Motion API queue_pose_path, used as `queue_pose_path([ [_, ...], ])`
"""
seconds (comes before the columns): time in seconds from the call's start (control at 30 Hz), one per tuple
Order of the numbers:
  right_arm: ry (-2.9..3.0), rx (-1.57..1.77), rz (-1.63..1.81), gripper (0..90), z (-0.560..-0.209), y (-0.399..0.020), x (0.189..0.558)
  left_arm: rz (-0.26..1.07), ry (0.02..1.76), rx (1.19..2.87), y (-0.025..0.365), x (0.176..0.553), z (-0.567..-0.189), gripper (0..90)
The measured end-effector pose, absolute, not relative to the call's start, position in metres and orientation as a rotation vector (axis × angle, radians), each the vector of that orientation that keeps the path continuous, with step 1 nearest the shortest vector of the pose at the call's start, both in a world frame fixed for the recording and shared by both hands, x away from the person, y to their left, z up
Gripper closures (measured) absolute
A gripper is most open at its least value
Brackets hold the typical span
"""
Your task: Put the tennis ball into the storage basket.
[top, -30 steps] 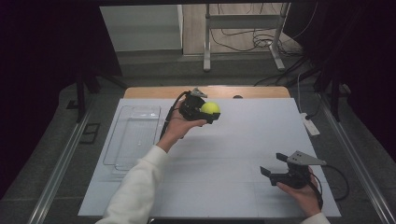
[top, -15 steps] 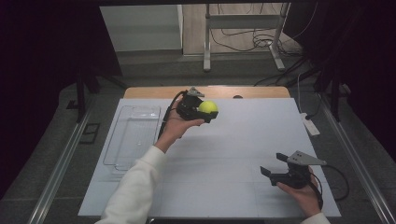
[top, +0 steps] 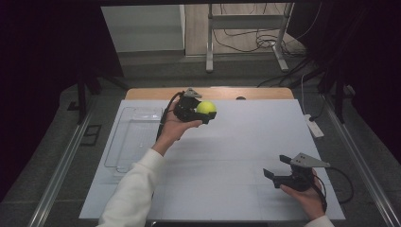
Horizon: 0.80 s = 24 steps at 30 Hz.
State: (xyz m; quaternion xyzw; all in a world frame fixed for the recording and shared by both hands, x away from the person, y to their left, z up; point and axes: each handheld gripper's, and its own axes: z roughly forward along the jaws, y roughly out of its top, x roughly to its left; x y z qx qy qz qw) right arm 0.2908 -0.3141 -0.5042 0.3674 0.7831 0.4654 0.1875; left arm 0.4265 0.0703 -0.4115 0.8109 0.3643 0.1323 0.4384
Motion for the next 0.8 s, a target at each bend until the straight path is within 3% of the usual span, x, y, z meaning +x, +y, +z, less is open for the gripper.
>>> queue_pose_path([
  [0.8, 2.206, 1.038, 1.304, 11.4, -0.505, -0.313, 0.291, 0.362, 0.92, 1.983, 0.089, 0.42, -0.405, 26.4],
])
